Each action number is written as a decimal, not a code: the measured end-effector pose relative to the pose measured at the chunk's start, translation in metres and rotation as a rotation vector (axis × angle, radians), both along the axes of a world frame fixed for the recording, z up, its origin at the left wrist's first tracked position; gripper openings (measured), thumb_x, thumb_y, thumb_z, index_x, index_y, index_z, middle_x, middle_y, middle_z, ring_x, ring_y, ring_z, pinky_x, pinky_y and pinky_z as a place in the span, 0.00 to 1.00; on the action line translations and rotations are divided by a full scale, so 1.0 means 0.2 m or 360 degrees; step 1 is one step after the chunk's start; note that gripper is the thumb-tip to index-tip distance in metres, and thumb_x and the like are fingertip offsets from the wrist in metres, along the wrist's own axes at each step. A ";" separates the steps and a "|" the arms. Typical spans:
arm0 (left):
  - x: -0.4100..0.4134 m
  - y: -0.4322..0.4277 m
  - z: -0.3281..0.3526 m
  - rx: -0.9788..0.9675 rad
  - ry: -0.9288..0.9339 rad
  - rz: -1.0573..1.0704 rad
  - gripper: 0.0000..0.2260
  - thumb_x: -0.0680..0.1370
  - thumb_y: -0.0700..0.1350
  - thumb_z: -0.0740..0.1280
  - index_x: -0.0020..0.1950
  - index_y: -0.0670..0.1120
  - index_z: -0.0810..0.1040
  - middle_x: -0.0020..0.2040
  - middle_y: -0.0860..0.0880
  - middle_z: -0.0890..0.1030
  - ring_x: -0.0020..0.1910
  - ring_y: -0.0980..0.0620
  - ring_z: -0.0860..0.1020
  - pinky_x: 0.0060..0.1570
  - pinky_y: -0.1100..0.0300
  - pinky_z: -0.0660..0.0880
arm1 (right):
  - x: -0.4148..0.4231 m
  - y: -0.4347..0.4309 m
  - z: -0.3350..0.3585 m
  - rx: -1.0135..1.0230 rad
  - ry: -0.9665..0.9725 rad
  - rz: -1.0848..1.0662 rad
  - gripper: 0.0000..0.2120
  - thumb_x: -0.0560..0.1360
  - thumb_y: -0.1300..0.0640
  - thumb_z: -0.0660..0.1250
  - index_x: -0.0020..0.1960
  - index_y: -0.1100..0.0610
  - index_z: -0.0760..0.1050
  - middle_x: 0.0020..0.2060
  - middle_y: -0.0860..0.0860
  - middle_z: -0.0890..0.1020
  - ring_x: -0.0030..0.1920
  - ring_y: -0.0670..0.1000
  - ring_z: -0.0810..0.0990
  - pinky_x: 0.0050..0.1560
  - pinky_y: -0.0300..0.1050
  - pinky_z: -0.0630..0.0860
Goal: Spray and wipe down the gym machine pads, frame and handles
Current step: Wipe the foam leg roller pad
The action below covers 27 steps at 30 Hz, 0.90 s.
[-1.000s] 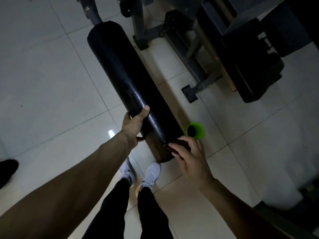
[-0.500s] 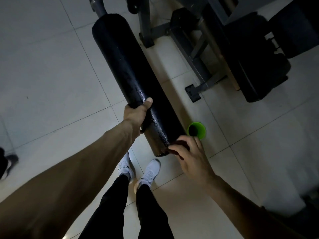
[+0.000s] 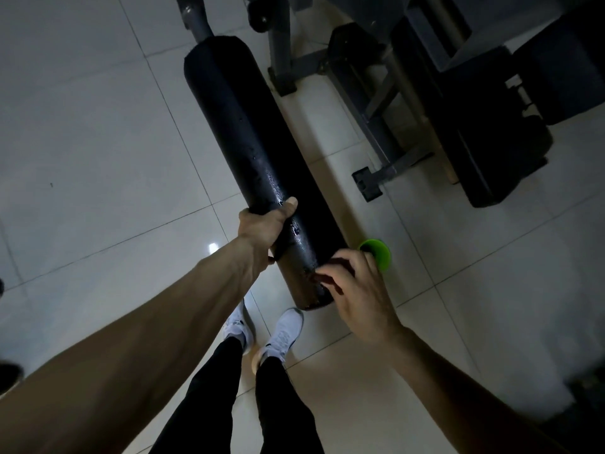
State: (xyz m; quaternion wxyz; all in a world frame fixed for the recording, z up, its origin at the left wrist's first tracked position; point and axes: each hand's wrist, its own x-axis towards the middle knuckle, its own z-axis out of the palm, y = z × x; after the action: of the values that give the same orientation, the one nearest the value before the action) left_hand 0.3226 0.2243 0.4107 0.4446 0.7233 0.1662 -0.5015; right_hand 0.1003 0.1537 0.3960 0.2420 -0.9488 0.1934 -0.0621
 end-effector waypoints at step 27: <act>1.01 -0.11 -0.12 -0.0414 0.0423 0.0171 0.21 0.81 0.58 0.67 0.71 0.50 0.75 0.67 0.51 0.78 0.69 0.46 0.73 0.67 0.31 0.70 | 2.22 -0.51 -0.06 -0.0110 -0.0356 -0.0410 0.08 0.79 0.57 0.70 0.58 0.52 0.79 0.61 0.54 0.75 0.60 0.54 0.71 0.57 0.51 0.74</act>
State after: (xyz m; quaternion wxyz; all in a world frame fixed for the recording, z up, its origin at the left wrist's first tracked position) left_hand 0.5254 0.2023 0.3864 0.5346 0.5772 0.1957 -0.5854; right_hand 0.5442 0.0514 0.3833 0.2193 -0.9110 0.2831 -0.2044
